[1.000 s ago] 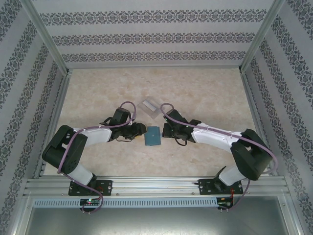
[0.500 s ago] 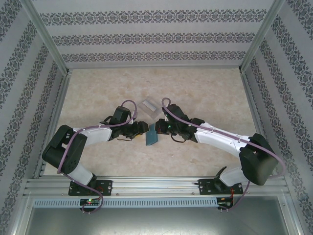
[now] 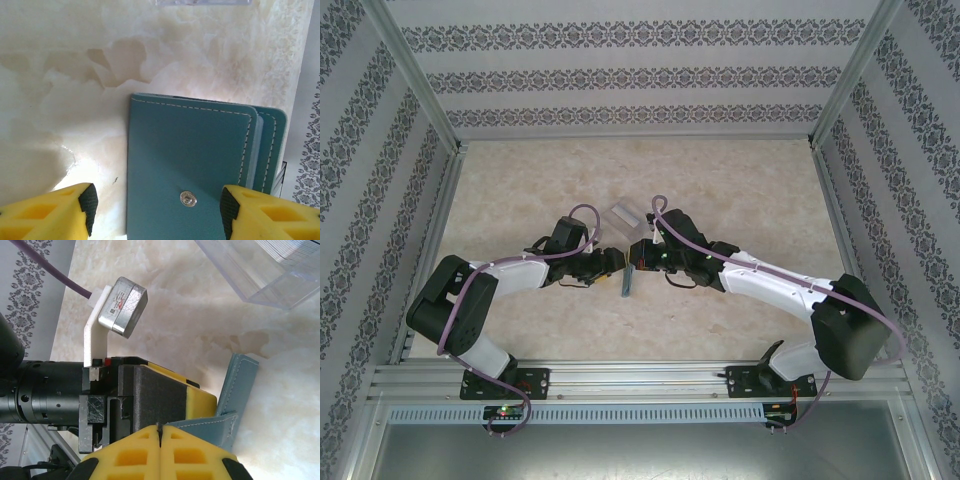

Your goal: Put the credit cards into the card holder

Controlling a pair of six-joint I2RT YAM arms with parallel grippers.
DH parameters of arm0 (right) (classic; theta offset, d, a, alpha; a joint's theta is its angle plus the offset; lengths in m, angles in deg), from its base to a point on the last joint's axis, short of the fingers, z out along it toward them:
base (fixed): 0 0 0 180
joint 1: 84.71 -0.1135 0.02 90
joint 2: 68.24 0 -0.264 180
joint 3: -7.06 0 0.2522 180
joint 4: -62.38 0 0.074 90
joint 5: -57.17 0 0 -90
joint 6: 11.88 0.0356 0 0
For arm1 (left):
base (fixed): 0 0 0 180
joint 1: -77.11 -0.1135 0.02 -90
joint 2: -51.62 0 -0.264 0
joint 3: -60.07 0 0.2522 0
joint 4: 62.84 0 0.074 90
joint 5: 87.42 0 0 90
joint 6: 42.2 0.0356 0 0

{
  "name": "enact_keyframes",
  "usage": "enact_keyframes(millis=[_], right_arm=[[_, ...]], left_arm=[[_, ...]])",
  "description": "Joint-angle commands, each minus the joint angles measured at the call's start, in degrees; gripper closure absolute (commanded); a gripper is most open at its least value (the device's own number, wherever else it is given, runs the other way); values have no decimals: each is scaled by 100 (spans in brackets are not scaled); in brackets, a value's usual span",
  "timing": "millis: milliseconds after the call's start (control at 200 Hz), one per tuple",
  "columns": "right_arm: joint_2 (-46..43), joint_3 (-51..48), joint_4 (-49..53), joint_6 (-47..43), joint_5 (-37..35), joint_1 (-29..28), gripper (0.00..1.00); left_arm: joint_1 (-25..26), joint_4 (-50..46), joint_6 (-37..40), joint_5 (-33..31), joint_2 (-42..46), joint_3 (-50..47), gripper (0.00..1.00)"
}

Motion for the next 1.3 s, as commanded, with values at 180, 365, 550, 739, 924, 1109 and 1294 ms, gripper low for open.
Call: enact_keyframes(millis=[180, 365, 550, 739, 924, 1109, 1294], right_arm=[[35, -124, -193, -41, 99, 5, 100], [68, -103, -252, -28, 157, 30, 100], [135, -55, -390, 2, 228, 20, 100], [217, 8, -357, -28, 243, 21, 100], [294, -5, -349, -44, 253, 23, 100], [361, 25, -383, -43, 312, 22, 100], [385, 110, -419, -33, 373, 13, 100]], left_arm=[[-117, -224, 136, -18, 262, 21, 24], [-201, -318, 193, -80, 382, 23, 23], [-193, -224, 140, 13, 388, -3, 23], [-208, -194, 157, -17, 385, -25, 22], [-207, -143, 199, -34, 205, -22, 24], [-209, -21, 178, 63, 198, -31, 22], [-200, 2, 160, 240, 199, 44, 22]])
